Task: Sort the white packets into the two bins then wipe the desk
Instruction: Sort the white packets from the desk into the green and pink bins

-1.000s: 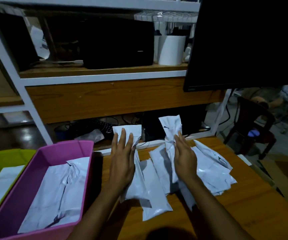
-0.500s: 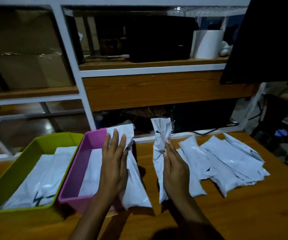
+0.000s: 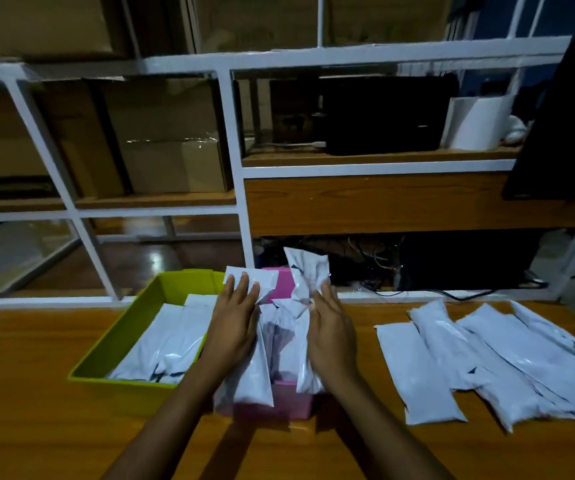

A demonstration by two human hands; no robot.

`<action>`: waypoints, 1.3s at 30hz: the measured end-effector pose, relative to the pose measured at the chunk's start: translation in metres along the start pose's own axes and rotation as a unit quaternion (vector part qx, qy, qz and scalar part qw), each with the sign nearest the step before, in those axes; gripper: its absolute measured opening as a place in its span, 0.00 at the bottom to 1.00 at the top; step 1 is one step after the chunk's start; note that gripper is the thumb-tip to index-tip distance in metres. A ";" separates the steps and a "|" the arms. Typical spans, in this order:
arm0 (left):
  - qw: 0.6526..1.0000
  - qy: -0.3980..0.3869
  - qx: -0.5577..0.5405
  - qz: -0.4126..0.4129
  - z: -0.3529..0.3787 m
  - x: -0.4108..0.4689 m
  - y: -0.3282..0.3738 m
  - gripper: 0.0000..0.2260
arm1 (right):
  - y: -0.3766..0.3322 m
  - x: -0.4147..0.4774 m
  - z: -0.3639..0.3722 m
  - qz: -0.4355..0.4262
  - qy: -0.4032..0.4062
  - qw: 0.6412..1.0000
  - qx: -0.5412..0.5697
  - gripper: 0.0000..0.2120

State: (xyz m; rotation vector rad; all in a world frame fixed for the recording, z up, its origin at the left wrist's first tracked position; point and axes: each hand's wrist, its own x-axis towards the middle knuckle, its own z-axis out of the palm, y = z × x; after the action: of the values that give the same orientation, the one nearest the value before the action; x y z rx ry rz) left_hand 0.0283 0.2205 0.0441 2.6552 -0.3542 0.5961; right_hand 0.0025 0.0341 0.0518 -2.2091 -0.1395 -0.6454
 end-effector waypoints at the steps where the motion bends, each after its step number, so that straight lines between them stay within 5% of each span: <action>1: 1.000 -0.028 0.011 0.009 0.004 0.008 -0.005 0.25 | -0.002 0.007 0.007 -0.002 -0.014 1.000 -0.018 0.17; 12: 0.970 -0.207 0.129 0.010 0.081 0.079 -0.062 0.16 | 0.021 0.059 0.116 0.160 -0.121 0.965 -0.170 0.11; 17: 0.925 -0.361 0.112 -0.041 0.118 0.084 -0.083 0.31 | 0.047 0.054 0.146 0.176 -0.219 0.929 -0.239 0.14; 21: 0.873 -0.465 0.138 0.047 0.091 0.094 -0.077 0.45 | 0.061 0.063 0.137 0.113 -0.307 0.916 -0.234 0.29; 24: 0.813 -0.537 0.207 0.086 0.088 0.103 -0.081 0.46 | 0.062 0.075 0.128 0.082 -0.471 0.824 -0.304 0.52; 28: 0.806 -0.546 0.221 0.059 0.119 0.091 -0.096 0.49 | 0.061 0.077 0.141 0.087 -0.556 0.741 -0.366 0.62; 30: 0.814 -0.530 0.228 0.067 0.122 0.083 -0.097 0.51 | 0.066 0.075 0.149 0.111 -0.558 0.749 -0.339 0.56; 33: 0.817 -0.526 0.226 0.068 0.121 0.081 -0.093 0.46 | 0.082 0.073 0.164 0.175 -0.510 0.798 -0.269 0.31; 37: 0.829 -0.521 0.196 0.057 0.130 0.078 -0.098 0.43 | 0.090 0.065 0.170 0.134 -0.540 0.775 -0.300 0.53; 39: 0.843 -0.505 0.177 0.053 0.133 0.076 -0.102 0.43 | 0.089 0.063 0.168 0.123 -0.528 0.787 -0.294 0.52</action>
State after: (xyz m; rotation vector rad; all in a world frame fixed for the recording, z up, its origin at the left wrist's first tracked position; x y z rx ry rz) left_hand 0.1756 0.2422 -0.0648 3.0909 -0.7233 -0.8808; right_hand 0.1516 0.0921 -0.0686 -2.8695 -0.2255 0.8887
